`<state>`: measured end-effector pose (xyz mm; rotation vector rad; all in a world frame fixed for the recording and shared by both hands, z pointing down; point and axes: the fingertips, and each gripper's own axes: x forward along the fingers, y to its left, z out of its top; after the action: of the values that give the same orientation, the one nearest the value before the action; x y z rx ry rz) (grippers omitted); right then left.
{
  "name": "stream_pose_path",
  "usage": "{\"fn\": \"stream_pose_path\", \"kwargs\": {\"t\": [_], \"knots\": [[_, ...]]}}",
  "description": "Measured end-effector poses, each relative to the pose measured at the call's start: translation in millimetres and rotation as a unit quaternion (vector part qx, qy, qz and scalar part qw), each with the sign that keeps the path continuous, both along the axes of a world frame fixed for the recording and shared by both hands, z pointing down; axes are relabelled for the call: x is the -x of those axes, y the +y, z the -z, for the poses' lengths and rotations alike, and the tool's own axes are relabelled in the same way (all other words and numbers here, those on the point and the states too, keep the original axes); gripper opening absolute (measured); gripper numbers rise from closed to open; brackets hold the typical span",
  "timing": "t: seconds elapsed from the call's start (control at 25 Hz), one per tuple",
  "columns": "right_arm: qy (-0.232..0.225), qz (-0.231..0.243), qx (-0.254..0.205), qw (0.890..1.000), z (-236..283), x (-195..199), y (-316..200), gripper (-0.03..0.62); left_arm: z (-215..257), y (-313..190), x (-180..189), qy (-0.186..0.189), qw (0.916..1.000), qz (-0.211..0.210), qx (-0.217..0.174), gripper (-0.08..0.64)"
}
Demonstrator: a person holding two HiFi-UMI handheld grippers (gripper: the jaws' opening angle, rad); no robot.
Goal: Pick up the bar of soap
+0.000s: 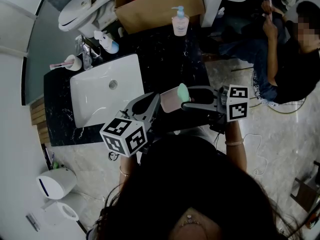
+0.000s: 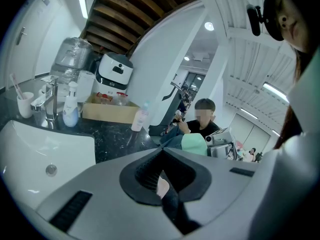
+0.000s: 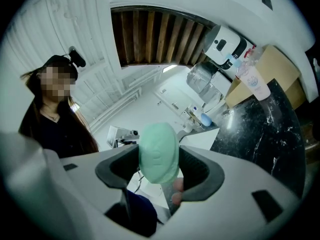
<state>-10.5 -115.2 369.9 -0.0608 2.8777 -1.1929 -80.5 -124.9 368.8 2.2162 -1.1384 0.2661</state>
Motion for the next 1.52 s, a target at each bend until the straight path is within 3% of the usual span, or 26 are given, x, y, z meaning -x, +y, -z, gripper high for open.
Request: {"fn": "stream_pose_path", "kwargs": {"t": [0.56, 1.12, 1.52], "knots": [[-0.068, 0.025, 0.001, 0.997, 20.0, -7.6, 3.6, 0.247, 0.1, 3.4, -3.6, 0.01, 0.9999, -0.01, 0.006, 0.008], [-0.09, 0.04, -0.012, 0.995, 31.1, -5.2, 4.7, 0.247, -1.9, 0.6, -8.5, 0.018, 0.9995, -0.023, 0.011, 0.008], [-0.082, 0.041, -0.019, 0.996, 31.2, -4.6, 1.6, 0.246, -6.0, -7.5, -3.8, 0.01, 0.9995, -0.023, 0.019, 0.008]]}}
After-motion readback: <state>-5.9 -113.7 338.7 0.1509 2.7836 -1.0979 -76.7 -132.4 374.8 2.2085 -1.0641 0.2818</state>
